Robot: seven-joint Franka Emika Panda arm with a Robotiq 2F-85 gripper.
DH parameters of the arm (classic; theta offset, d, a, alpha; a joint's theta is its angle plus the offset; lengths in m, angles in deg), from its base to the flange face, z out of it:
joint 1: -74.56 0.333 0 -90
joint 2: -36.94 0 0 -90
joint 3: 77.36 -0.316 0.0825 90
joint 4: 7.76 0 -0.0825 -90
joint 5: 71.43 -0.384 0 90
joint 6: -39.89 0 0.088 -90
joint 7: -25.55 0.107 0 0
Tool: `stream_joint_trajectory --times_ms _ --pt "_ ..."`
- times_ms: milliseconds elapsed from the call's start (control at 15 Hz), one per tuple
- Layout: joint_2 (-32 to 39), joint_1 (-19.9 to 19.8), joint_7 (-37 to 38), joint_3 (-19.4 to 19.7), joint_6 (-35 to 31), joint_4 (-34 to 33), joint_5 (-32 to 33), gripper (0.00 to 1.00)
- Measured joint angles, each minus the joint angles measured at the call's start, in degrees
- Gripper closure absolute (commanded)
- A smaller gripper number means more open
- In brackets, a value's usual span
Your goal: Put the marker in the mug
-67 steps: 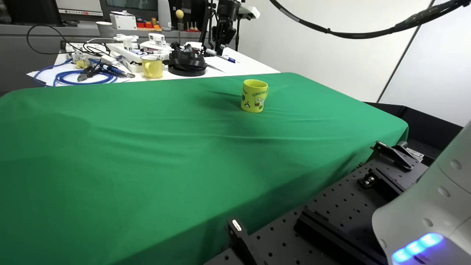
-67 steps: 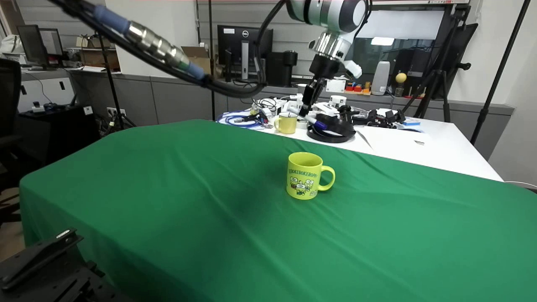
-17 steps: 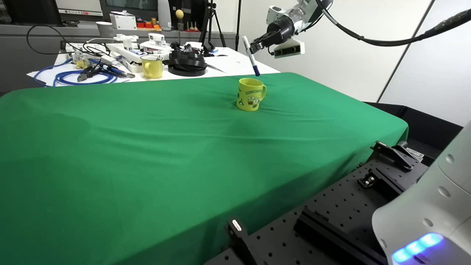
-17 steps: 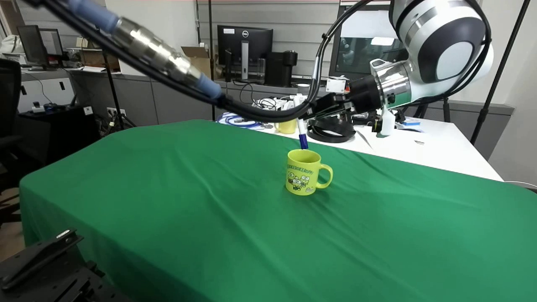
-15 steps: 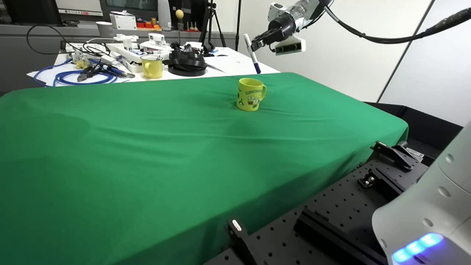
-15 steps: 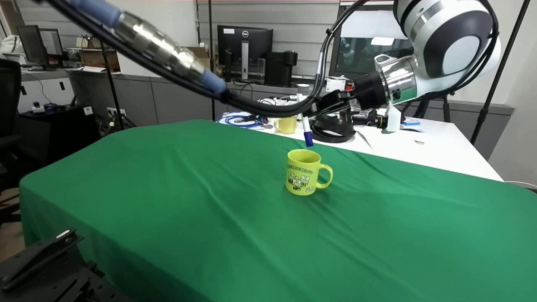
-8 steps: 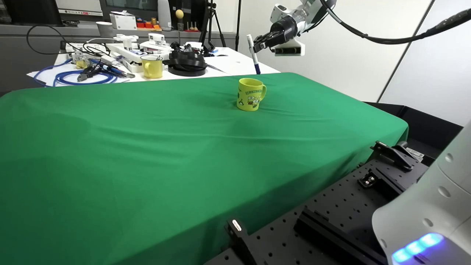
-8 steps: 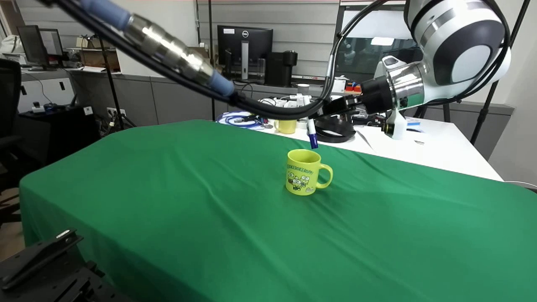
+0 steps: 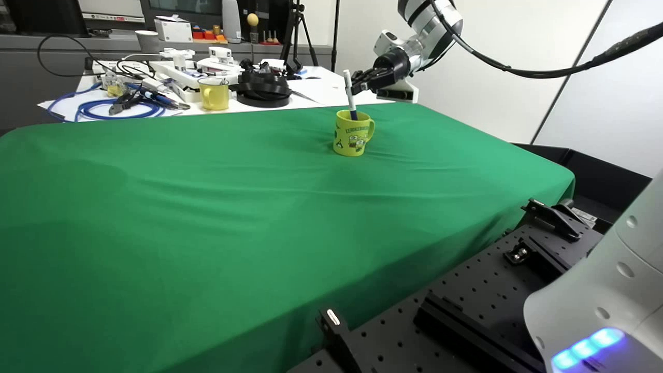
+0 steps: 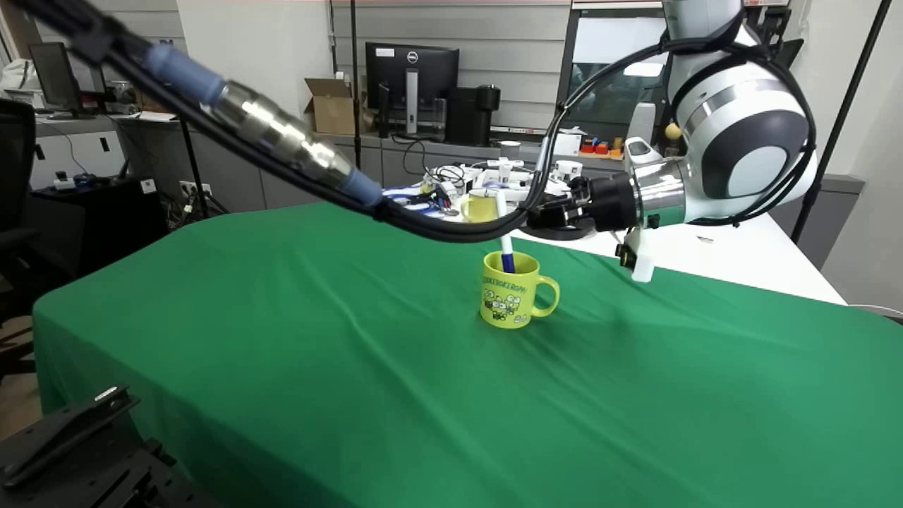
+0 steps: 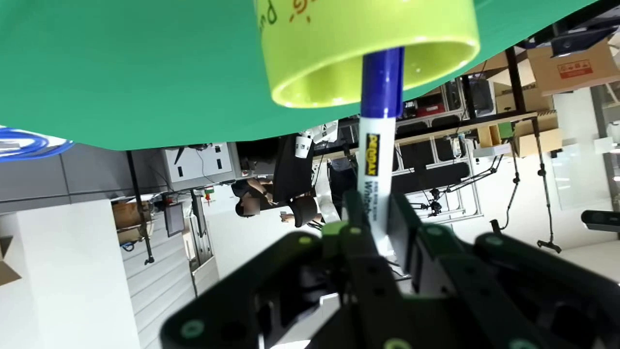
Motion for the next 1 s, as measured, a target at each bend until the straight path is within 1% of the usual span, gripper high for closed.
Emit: stream_joint_trajectory --times_ms 67,133,200,467,600,667,800,867,933,1000 --pt "0.7 0.1 -0.4 -0.2 0.0 0.0 0.0 0.57" --pt "1.3 0.3 -0.7 -0.3 0.0 -0.1 0.0 0.56" --pt "1.9 0.5 -0.8 -0.5 0.0 -0.2 0.0 0.50" --pt "2.3 2.5 -0.5 -1.0 0.2 -2.2 0.8 0.22" --pt "2.3 3.7 0.2 -1.1 1.1 -4.8 1.1 0.10" --pt "2.2 4.1 0.9 -1.1 2.0 -6.6 1.4 0.02" --pt "1.7 4.7 2.3 -1.4 3.5 -10.0 2.1 0.00" --pt "1.6 5.0 2.9 -1.6 4.1 -11.7 2.7 0.07" --pt "1.6 5.3 3.5 -1.7 4.5 -13.1 3.5 0.01" --pt "1.6 5.7 3.9 -1.7 4.7 -14.1 4.2 0.00"
